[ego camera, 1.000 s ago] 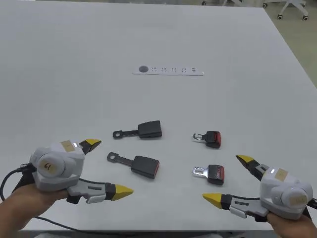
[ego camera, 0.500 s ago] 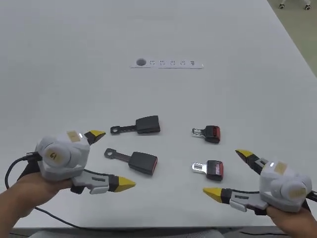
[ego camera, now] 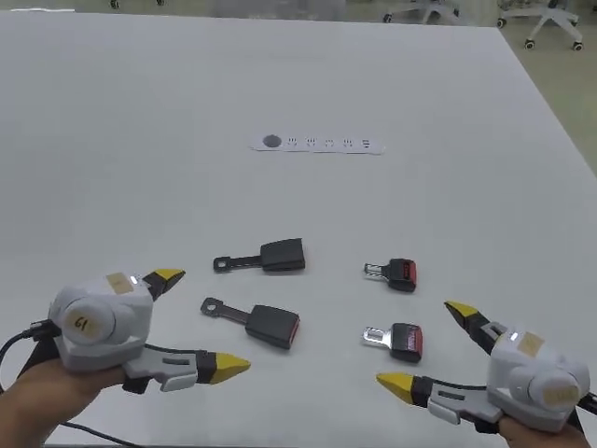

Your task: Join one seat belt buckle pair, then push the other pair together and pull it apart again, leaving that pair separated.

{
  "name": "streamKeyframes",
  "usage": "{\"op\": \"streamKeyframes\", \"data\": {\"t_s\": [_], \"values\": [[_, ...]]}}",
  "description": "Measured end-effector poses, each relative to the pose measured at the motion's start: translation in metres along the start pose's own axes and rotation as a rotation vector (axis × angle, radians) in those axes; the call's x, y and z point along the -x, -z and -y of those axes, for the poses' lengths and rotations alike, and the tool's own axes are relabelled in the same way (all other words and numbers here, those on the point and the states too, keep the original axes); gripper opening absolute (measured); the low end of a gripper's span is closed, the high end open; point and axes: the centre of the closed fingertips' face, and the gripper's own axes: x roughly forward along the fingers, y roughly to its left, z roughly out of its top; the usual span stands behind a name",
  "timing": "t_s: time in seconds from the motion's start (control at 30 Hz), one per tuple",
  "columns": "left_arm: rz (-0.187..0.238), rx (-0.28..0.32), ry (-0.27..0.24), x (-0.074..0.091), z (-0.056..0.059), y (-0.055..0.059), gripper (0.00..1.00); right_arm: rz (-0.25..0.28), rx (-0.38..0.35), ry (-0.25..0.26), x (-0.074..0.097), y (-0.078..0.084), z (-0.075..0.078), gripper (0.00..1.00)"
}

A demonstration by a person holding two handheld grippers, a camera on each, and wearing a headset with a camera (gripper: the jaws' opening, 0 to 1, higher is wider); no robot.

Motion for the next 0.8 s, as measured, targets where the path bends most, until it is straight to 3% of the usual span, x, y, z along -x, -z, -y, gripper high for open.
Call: {"op": "streamKeyframes", "data": {"t_s": [0.17, 0.3, 0.37, 0.53, 0.8], "values": [[0.013, 0.009, -0.020, 0.013, 0.002, 0.003, 1.00, 0.004, 0.005, -0.001, 0.001, -0.001, -0.003, 0.94], [-0.003, 0.013, -0.028, 0.019, 0.005, 0.009, 1.00, -0.003, 0.009, -0.001, 0.001, 0.000, -0.005, 0.94], [0.014, 0.022, -0.035, 0.023, 0.006, 0.008, 1.00, 0.003, 0.007, -0.003, 0.002, -0.001, -0.007, 0.94], [0.005, 0.029, -0.043, 0.024, 0.006, 0.012, 1.00, 0.002, 0.006, -0.004, 0.002, 0.000, -0.009, 0.94], [0.012, 0.026, -0.042, 0.022, 0.006, 0.008, 1.00, 0.002, 0.007, -0.003, 0.003, -0.001, -0.009, 0.94]]}}
